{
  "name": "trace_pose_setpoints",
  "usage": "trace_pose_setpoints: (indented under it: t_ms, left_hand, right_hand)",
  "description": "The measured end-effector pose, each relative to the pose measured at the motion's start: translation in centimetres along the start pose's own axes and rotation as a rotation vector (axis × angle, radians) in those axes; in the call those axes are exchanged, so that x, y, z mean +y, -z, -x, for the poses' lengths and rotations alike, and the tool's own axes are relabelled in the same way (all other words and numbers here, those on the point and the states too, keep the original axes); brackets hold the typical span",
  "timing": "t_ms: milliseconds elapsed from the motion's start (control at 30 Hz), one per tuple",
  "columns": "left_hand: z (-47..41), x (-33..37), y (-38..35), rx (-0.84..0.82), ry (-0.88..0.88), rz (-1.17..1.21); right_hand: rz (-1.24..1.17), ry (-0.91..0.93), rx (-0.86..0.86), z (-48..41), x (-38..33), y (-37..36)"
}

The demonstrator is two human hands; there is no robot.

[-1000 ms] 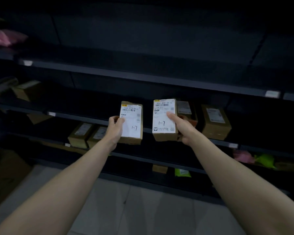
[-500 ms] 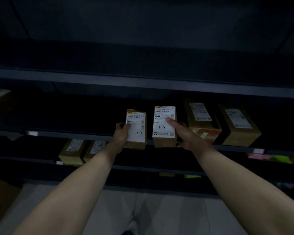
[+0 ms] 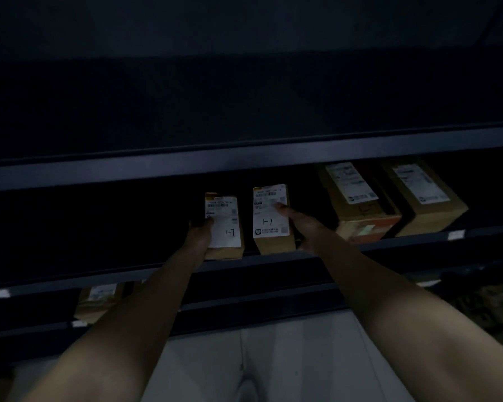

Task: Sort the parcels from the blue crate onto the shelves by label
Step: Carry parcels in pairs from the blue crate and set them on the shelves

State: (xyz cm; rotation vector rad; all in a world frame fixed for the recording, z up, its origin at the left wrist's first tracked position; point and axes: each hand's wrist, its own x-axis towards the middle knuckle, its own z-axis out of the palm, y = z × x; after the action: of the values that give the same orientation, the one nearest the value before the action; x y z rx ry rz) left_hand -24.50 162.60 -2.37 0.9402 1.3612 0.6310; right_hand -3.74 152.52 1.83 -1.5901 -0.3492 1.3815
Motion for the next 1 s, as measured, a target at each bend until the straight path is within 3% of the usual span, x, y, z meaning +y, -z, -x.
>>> trace_pose_setpoints:
  t_ms: [367,533,600,700,867,1000]
  left_hand:
    - [-3.1,-0.6,-1.6,0.04,0.001,-0.092]
    - [-3.5,0.4,-1.6,0.044,0.04,-0.547]
    - [-2.5,1.5,-2.1,0.143,-0.002,-0.804]
    - [1.3,3.4,-3.8,0.227,-0.236,-0.913]
    - [9.1,5.5,-9.9,-0.155,-0.716,-1.04]
    - [17.0,7.6,-17.3,-0.394,-0.97,-1.042]
  right_hand:
    - [0.034,-0.018,0.023,-3.3,-0.9,-0.1]
    - [0.318,0.089,0.268,-3.1,-1.1,-0.2]
    - [0.5,0.176,0.322,-2.3,-1.5,0.3]
    - [0.619,0.308,0.367,0.1,-2.7,0.9]
    - [0.925,0.412,0.355,7.0,-4.7,4.5]
    - [1.172,0.38,0.513,14.0,-5.8,10.0]
